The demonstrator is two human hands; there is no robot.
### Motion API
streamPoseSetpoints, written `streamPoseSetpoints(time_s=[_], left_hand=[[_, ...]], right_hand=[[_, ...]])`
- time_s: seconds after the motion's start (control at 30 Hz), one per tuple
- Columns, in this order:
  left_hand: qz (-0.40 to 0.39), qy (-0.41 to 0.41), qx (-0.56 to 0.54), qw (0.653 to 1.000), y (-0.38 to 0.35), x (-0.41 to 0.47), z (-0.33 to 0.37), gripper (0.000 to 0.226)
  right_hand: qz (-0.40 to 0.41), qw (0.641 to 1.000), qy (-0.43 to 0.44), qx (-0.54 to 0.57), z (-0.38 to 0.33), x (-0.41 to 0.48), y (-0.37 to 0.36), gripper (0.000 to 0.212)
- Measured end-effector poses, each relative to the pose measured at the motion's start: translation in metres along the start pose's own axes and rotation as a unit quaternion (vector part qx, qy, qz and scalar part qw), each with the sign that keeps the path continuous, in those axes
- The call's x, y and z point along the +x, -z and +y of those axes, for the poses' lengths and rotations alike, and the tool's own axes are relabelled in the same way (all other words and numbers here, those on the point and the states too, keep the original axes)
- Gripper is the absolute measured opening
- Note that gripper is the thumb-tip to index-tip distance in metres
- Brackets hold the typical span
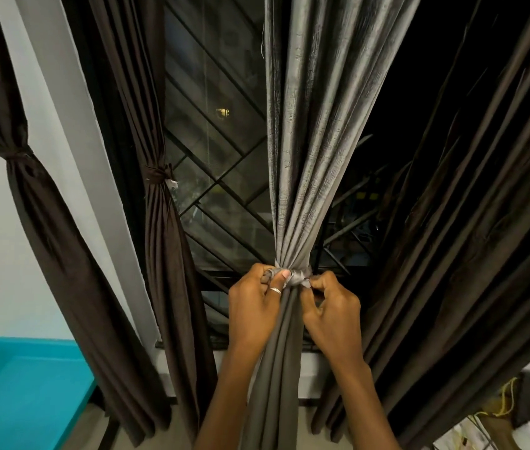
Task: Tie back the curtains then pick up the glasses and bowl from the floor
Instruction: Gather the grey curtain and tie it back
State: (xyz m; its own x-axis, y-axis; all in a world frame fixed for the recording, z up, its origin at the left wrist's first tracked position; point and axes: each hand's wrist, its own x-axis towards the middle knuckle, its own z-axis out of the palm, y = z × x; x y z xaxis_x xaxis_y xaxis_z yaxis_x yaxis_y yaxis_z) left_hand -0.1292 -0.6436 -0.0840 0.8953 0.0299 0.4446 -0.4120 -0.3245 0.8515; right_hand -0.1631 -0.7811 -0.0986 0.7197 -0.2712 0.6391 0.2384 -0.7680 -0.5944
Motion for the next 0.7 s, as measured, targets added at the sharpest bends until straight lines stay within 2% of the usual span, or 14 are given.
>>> streamPoseSetpoints(time_s=[0.27, 0.5, 0.7], left_hand=[[0.012, -0.005, 0.007, 1.000, 0.003, 0.001, 0.000, 0.019], [0.008, -0.013, 0.039, 0.999, 0.010, 0.003, -0.004, 0.014], [0.007, -0.018, 0.043, 0.999, 0.010, 0.002, -0.006, 0.016]], right_hand=[[0.019, 0.999, -0.029, 0.005, 0.005, 0.007, 0.009, 0.032], [0.056, 0.995, -0.081, 0.000, 0.019, 0.014, 0.015, 0.035], [0.040, 0.993, -0.101, 0.043, 0.023, 0.011, 0.013, 0.035]])
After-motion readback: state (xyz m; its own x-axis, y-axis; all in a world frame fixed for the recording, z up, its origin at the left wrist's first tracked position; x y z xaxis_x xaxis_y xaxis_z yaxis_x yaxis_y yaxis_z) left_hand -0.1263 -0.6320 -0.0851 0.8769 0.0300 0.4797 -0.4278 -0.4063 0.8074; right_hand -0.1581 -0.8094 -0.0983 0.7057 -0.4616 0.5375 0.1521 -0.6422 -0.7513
